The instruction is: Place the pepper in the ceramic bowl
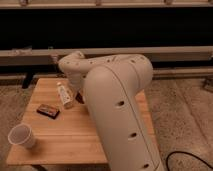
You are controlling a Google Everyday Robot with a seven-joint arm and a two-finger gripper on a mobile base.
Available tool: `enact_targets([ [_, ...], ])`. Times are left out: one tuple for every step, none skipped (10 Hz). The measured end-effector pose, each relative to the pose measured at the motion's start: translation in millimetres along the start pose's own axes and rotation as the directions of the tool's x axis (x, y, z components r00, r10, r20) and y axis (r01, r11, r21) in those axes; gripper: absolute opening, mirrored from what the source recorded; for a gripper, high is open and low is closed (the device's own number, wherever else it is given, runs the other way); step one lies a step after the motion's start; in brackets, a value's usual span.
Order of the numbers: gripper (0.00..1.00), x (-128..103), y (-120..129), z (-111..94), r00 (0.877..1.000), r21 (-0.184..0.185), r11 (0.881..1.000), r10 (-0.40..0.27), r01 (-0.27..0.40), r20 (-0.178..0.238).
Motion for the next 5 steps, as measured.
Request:
enact_targets([
  [0.00, 1, -5, -9, 1.000, -0.004, 1.000, 0.003, -0.003, 0.012],
  [0.00, 2, -13, -18, 1.000, -0.006, 1.000, 0.006, -0.006, 0.023],
  [0.00, 5, -25, -28, 0.999, -0.008, 1.000, 0.013, -0.013, 0.032],
  [0.00, 7, -31, -33, 0.999, -0.008, 1.000, 0.014, -0.013, 0.035],
  [0.00, 8, -33, -34, 0.999, -0.010, 1.000, 0.015, -0.014, 0.037],
])
